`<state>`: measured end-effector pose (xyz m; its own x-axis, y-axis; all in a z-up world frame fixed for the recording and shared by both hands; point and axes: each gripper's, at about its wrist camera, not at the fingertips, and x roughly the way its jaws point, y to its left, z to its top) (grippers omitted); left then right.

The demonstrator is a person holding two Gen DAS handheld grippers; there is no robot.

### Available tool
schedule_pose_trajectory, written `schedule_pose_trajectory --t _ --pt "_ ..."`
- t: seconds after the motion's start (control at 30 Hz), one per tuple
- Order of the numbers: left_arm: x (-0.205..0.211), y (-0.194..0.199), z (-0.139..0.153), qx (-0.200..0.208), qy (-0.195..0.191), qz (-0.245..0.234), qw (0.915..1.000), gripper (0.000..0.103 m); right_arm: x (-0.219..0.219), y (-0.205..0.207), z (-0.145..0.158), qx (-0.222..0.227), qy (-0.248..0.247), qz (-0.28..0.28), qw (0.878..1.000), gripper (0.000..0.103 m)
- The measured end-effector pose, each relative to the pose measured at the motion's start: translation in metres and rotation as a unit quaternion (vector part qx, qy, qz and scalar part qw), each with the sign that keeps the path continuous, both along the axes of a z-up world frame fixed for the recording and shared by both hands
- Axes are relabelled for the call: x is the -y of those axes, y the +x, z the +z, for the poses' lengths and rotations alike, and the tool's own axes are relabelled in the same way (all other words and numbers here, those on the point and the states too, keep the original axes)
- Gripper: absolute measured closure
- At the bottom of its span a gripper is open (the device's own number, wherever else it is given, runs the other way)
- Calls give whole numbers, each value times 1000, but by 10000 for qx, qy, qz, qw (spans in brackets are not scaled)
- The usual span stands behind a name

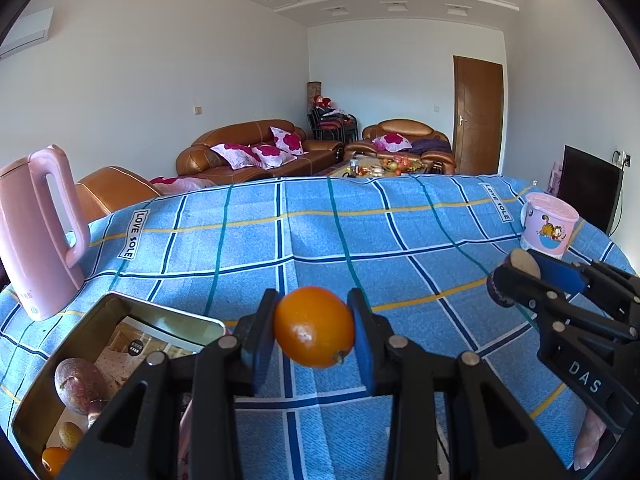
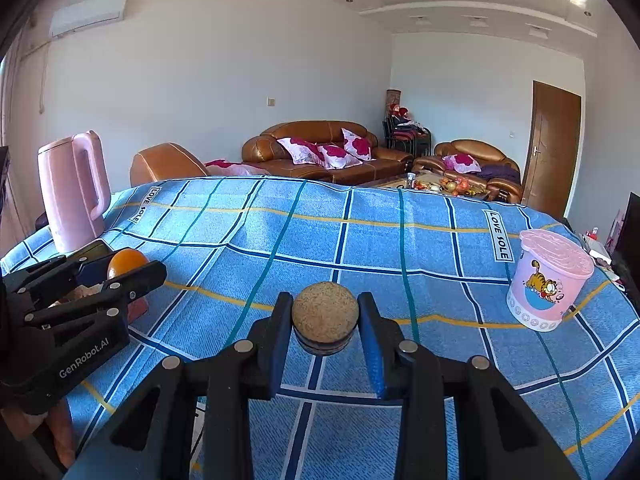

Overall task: Organize fruits
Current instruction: 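Lift the orange with the left tool while the right tool lifts the cake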

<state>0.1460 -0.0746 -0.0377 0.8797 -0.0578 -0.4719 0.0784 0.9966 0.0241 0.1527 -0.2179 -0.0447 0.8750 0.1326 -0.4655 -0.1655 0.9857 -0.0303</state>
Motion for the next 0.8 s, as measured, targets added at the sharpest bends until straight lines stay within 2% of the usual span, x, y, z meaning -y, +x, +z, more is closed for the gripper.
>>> schedule_pose_trajectory --t 0.47,0.8 --pt "1 -13 5 285 60 15 9996 66 7 -14 5 404 178 2 9990 68" --pt "2 -19 6 330 87 -61 9994 66 2 -19 7 487 164 85 9986 68"
